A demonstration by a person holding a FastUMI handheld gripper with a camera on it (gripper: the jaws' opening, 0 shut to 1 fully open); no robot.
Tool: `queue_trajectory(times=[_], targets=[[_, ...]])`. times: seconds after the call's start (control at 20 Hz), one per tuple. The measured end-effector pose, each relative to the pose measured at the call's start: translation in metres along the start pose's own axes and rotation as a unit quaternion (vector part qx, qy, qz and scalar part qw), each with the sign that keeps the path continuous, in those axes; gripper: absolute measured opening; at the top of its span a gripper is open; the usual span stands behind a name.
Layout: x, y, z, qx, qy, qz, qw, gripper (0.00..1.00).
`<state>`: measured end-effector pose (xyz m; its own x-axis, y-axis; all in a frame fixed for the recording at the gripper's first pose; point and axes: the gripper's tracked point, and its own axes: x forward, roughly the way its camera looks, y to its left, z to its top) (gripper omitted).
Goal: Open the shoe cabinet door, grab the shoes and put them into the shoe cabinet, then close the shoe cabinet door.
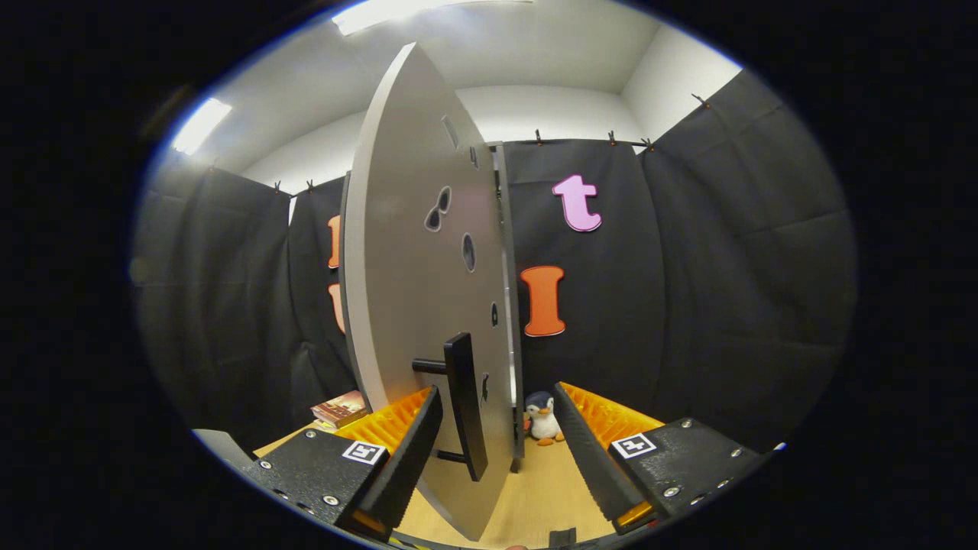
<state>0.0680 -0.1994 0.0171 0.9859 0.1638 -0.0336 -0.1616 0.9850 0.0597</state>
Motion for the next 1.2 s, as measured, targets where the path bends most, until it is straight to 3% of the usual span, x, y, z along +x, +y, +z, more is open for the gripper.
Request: queue_trajectory(times=[0.85,1.2], targets=[[0.070,0.126,-0.014,0.013,-0.004,0.085,0.996,0.93],[0.102,0.181,-0.012,-0.045,-0.005,0.081,0.996,0.94]])
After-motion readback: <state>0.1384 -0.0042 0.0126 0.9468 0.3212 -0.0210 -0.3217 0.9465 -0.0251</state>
